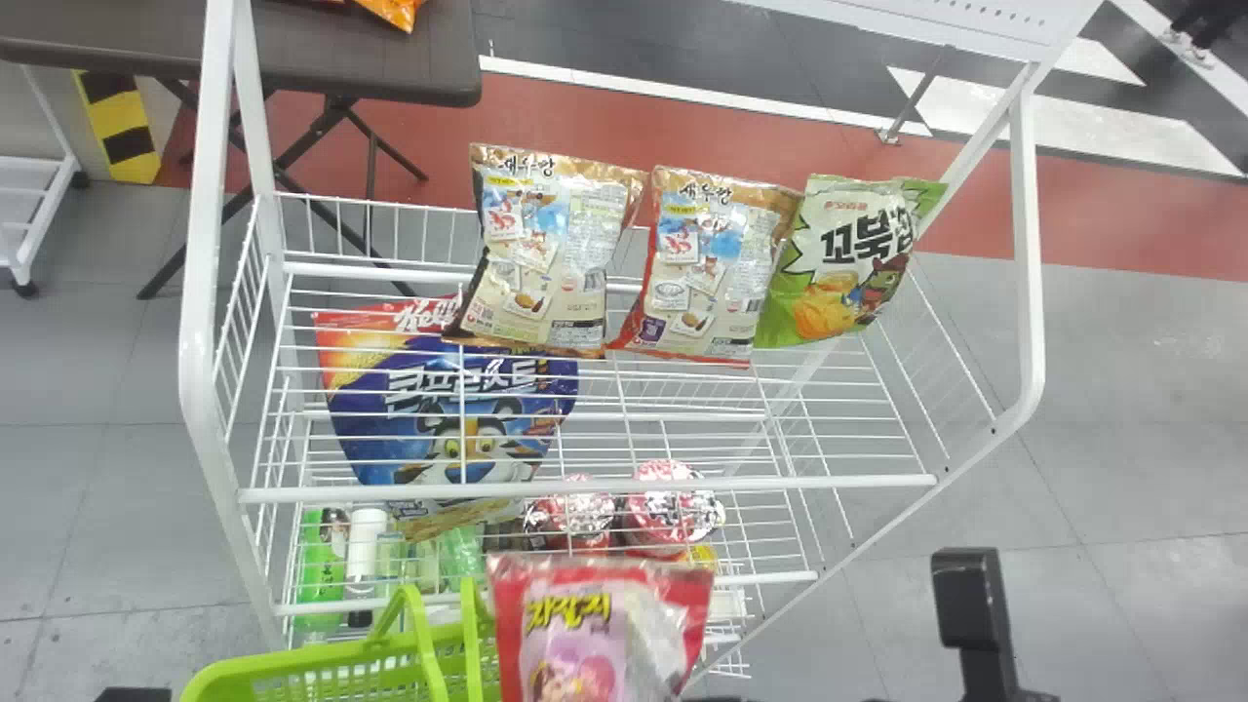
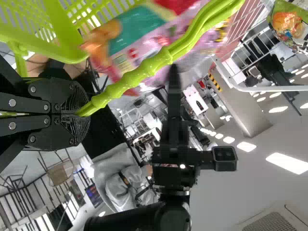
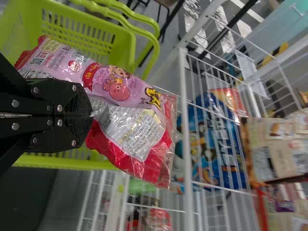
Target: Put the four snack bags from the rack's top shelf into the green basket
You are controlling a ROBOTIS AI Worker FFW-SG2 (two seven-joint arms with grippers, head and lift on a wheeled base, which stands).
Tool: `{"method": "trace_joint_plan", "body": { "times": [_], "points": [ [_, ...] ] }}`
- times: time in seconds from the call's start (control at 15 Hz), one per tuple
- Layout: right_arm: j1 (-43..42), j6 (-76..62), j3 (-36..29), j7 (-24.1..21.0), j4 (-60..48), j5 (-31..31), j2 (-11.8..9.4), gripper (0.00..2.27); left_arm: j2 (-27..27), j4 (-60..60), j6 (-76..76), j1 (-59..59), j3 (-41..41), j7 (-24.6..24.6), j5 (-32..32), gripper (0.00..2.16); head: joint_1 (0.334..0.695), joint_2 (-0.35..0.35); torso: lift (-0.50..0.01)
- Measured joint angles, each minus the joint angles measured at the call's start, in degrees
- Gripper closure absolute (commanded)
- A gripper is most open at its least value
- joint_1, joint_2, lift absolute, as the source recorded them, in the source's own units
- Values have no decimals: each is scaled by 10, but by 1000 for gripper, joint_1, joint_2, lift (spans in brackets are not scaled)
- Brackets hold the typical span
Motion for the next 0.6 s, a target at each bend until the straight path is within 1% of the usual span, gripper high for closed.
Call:
{"method": "trace_joint_plan", "body": {
  "times": [0.13, 0.27, 0.33, 0.4, 0.53, 0.6],
  "points": [
    [7, 17, 27, 1, 11, 7, -10, 2013, -2, 0, -3, 0, -1, 0, 0, 1544, 695, -350, 0],
    [11, 19, 74, -5, 29, 30, -21, 2003, -3, 0, -4, 0, -2, -1, 0, 1544, 695, -350, 0],
    [10, 16, 102, -13, 40, 48, -25, 1953, -3, 0, -5, 2, -1, -3, 0, 1544, 695, -350, 0],
    [7, 14, 124, -23, 48, 63, -28, 1750, -3, -1, -6, 4, 0, -5, 0, 1544, 695, -350, 0],
    [-6, 6, 162, -44, 66, 89, -31, 1730, -3, -4, -7, 7, 1, -8, 0, 1544, 695, -350, 0],
    [-15, 2, 181, -52, 76, 105, -33, 1015, -3, -5, -8, 8, 1, -9, 0, 1544, 695, -350, 0]
  ]
}}
